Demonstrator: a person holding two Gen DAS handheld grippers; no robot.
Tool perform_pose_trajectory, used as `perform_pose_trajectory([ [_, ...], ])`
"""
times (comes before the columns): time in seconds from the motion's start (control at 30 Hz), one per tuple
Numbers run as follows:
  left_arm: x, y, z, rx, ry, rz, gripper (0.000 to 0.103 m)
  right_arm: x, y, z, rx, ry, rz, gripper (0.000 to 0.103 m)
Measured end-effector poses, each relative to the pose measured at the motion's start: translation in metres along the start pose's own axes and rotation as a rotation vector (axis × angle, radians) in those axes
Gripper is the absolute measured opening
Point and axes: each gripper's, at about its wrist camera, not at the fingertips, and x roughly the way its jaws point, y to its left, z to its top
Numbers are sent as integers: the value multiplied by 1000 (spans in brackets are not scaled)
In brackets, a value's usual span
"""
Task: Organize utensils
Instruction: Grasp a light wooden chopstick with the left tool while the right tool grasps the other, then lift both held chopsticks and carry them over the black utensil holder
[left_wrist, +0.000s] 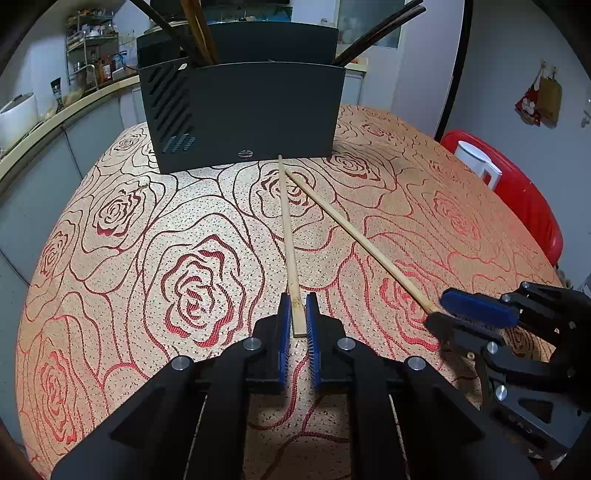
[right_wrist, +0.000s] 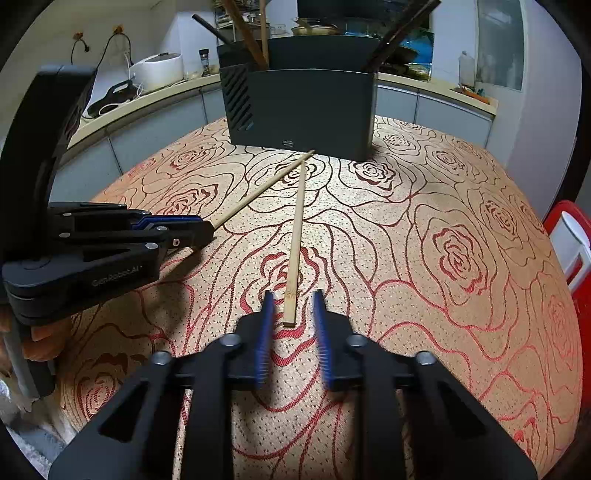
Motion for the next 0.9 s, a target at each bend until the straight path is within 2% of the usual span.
perform_pose_trajectory([
  [0.1, 0, 0, 0, 7, -1, 3, 8, 0, 1, -1, -10, -3, -7, 9],
  [0.2, -3, 2, 0, 3, 5, 3, 7, -1, 0, -2, 4, -3, -7, 8],
  [0.37, -25, 9, 0, 11, -31, 30, 7, -14, -12, 0, 57, -23, -2, 8],
  [0.9, -129, 22, 21, 31, -242, 55, 7, -106, -39, 31, 154, -268, 25, 8],
])
